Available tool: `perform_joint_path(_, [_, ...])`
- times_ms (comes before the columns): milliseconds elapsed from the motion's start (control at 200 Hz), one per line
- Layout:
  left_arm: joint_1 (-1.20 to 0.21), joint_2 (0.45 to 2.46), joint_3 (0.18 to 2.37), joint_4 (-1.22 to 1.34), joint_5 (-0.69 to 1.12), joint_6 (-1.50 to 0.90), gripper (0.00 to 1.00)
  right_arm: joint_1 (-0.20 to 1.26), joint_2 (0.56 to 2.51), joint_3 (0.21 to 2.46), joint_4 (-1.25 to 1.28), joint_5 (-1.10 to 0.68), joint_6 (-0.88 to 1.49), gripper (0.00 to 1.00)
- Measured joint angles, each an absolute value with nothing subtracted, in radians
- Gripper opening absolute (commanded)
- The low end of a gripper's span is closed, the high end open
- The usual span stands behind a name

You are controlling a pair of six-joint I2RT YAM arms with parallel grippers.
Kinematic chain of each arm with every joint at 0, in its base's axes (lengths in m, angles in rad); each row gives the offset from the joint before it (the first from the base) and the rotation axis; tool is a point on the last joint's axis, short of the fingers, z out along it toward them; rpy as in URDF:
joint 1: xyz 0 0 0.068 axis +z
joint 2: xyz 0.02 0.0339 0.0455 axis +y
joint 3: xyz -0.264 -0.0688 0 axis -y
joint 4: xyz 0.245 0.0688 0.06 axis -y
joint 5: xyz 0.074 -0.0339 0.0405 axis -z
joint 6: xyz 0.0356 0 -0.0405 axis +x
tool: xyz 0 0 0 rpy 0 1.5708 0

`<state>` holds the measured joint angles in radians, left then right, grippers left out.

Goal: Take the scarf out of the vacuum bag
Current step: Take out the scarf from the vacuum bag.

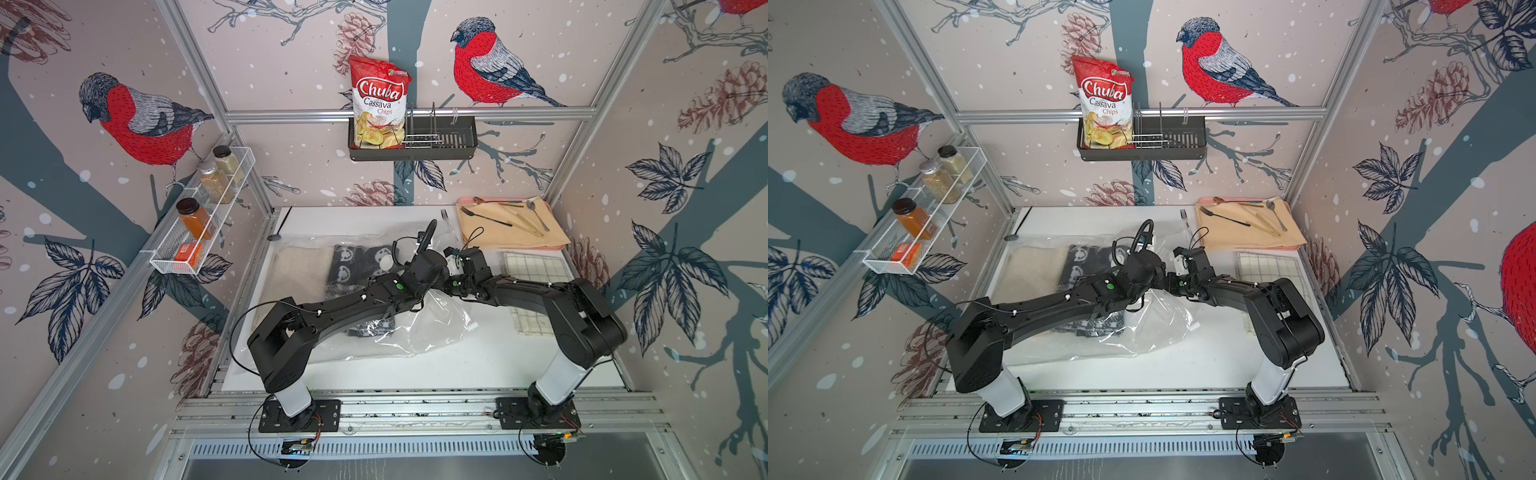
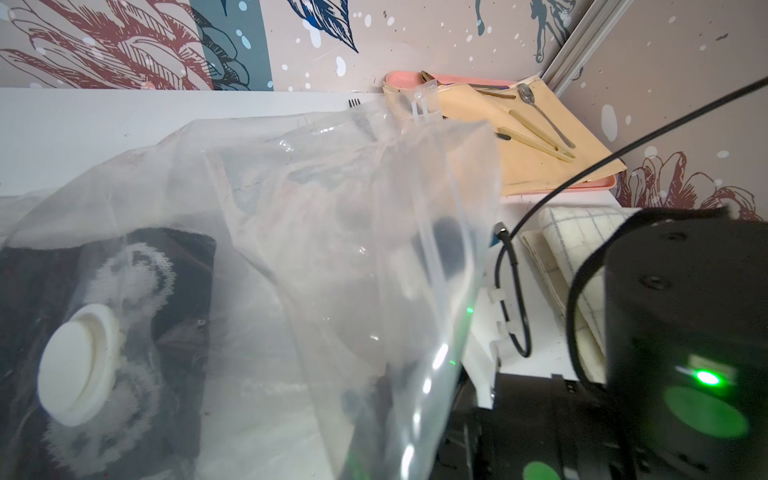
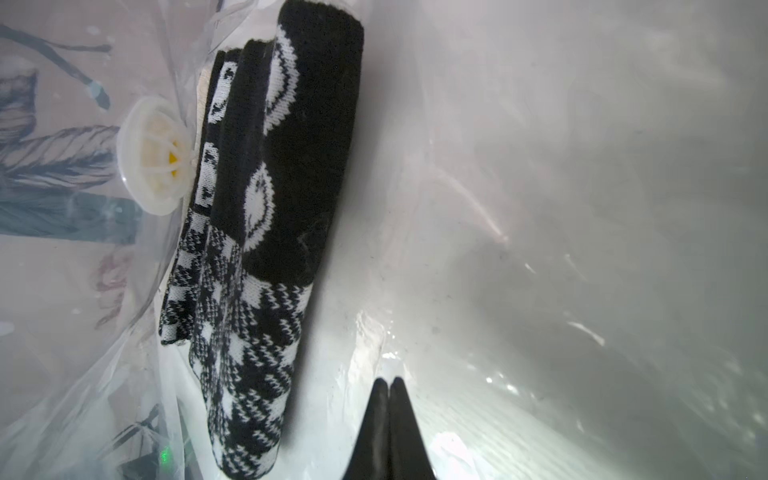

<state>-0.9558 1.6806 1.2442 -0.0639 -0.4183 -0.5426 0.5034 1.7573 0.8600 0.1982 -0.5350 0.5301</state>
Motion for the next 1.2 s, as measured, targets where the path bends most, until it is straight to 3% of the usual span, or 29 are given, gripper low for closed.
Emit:
perform_joint_path(165, [-0.957,1.664,1.231,-0.056,-0.419,-0.525,0.00,0.502,1.841,0.923,0.202,-0.595,0.583,0.05])
perform_joint_path(300, [-0.957,1.655,1.230,-0.053,-0.419,-0.519,0.00,0.526,1.874,0.992,0.150,-0.603,0.605,0.14])
perform_joint_path(395, [-0.957,1.650,1.228,-0.043,-0.419,-0.517,0.00,0.545,1.880,1.026,0.105,-0.602,0.608,0.36])
perform_joint_path(555, [-0.957,1.640,1.216,-0.030,-0.419,-0.517,0.00,0.557,1.885,1.032,0.065,-0.597,0.630,0.55])
perform_joint_path(1196, [-0.957,1.621,1.195,-0.010,-0.422,-0.516,0.00,0.595,1.931,0.945,0.312,-0.688,0.792,0.68])
